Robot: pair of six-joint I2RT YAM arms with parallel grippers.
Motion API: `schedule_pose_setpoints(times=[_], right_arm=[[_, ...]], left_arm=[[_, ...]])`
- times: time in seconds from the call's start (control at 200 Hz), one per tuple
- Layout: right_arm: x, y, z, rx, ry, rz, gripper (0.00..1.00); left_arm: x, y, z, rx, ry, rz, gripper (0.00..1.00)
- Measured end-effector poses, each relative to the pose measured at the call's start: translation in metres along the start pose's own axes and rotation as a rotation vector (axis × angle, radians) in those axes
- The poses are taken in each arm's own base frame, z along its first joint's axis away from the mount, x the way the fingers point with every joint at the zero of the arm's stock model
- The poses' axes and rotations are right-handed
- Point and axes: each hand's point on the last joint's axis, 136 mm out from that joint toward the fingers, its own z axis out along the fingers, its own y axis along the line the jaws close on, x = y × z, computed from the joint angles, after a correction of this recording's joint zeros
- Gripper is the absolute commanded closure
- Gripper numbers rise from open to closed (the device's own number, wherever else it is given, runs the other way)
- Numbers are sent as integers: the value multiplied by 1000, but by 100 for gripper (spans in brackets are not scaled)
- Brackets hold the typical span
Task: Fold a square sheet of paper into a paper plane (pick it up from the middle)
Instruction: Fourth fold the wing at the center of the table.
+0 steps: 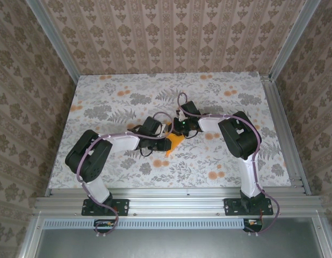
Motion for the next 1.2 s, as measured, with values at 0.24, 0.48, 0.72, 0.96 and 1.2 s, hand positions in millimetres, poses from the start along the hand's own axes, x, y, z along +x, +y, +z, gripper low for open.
schedule_pose_setpoints(times=[0.24,0.48,0.72,0.96,1.2], right_arm=[[0,0,0,0,0,0,92],[0,0,0,0,0,0,92],[0,0,0,0,0,0,92],[0,0,0,0,0,-1,93],[0,0,0,0,0,-1,93]], left_arm=[[0,3,2,-5,5,-7,78],[-1,5,4,-10,13,-13,82],[-1,4,4,-8,17,-14,77],[-3,1,2,-4,23,-15,74],[-10,4,0,4,11,-28,75]])
